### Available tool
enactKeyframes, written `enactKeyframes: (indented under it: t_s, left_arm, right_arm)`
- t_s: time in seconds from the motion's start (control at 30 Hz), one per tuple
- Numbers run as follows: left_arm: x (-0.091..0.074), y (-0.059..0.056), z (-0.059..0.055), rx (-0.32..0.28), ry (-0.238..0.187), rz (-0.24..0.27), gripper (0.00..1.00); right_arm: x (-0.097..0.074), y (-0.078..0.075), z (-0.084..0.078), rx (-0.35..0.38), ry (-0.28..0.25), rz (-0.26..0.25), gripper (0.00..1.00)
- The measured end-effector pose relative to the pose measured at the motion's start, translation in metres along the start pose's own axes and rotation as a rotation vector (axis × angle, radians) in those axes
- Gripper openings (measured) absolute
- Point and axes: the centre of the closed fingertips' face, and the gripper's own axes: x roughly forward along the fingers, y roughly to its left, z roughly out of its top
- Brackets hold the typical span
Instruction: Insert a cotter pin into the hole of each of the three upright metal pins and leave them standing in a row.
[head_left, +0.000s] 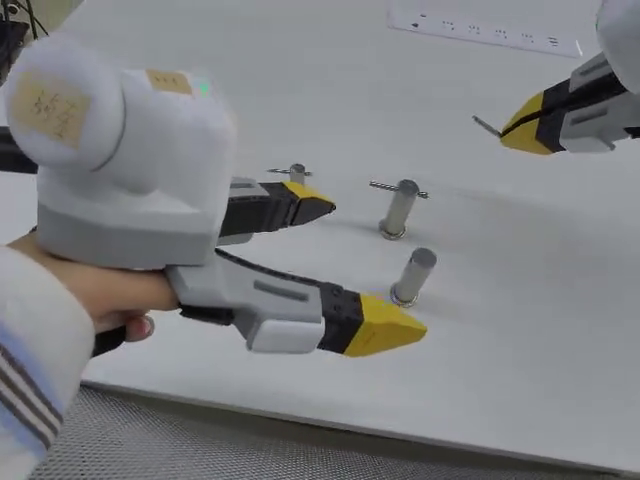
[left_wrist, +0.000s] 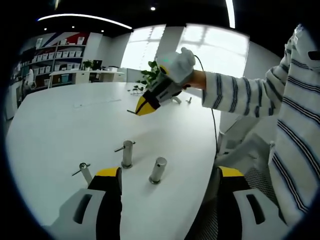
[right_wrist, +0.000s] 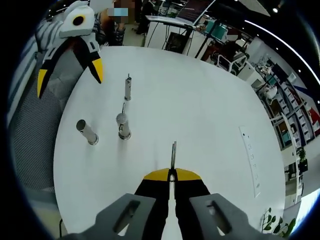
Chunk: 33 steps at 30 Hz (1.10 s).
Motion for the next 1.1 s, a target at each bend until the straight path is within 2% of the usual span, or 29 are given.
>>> enactKeyframes:
  t_s: [0.1,0.23,0.47,0.57,0.63,0.8,1.1]
  left_arm:
    - [0.004,0.003,0.004,-0.014,0.002,-0.004,0.70]
    - [0.010,0.004,0.012,-0.016,-0.014,-0.016,0.70]
    - [0.021,0.003,0.025,-0.028,-0.028,-0.036,0.66]
    - [0.024,0.007,0.035,-0.069,-0.067,-0.055,0.62]
    - [0.025,0.009,0.039,-0.091,-0.077,-0.060,0.59]
    - [0.031,0.012,0.042,-0.122,-0.081,-0.067,0.56]
    - [0.035,0.011,0.045,-0.187,-0.091,-0.100,0.35]
  right_arm:
    - [-0.009,0.012,0.008,-0.002,-0.025,-0.014,0.00]
    - [-0.018,0.022,0.017,-0.005,-0.060,-0.046,0.00]
    - [-0.027,0.043,0.027,-0.022,-0.090,-0.096,0.00]
    - [-0.029,0.050,0.029,-0.042,-0.094,-0.114,0.00]
    - [-0.029,0.058,0.032,-0.064,-0.100,-0.120,0.00]
    - [-0.027,0.078,0.040,-0.067,-0.127,-0.129,0.00]
    - [-0.029,0.101,0.054,-0.107,-0.164,-0.133,0.00]
